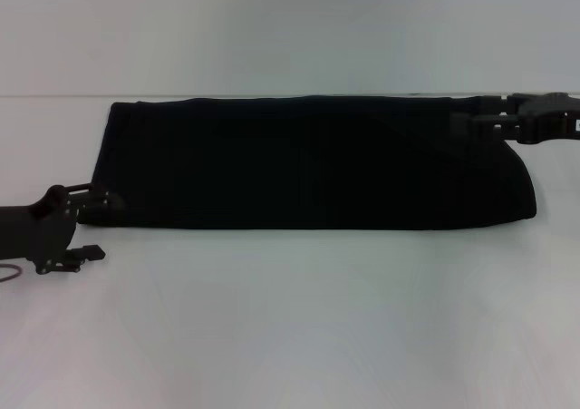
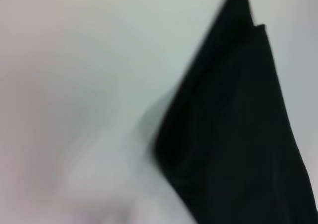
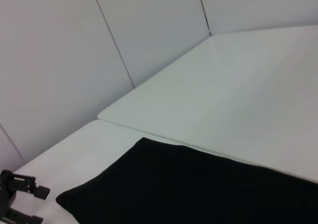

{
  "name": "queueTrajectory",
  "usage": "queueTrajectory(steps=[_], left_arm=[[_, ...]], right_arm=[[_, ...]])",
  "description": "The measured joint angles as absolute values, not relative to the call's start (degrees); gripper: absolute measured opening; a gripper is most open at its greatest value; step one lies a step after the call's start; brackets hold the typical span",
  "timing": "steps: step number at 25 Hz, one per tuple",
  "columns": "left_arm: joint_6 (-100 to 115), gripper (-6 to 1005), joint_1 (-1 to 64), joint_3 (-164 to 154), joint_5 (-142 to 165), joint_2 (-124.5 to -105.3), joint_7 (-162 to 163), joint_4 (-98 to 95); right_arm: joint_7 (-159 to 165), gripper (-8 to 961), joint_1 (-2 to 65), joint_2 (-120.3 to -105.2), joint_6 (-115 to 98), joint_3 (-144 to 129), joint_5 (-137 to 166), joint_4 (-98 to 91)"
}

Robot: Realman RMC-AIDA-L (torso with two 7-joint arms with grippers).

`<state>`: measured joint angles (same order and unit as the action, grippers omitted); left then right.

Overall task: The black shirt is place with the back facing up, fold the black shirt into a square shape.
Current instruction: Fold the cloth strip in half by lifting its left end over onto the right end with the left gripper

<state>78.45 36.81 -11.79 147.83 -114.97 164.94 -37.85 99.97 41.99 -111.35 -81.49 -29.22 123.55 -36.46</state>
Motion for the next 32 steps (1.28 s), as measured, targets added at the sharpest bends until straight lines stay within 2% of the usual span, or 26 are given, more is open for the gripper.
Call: queueTrajectory(steps=[12,32], left_arm=[[71.55,853,38.02,-7.58,147.12,-114.96,165.53,-33.22],[66.55,847,38.15,-7.74,147.31,-115.21,165.21,-31.77]], right_arm=[[100.05,915,43.45,-111.92,-81.02,-29.01,123.01,-36.48],[100.55,916,43.77,-112.06,-80.57,-28.74,122.87,-36.48]])
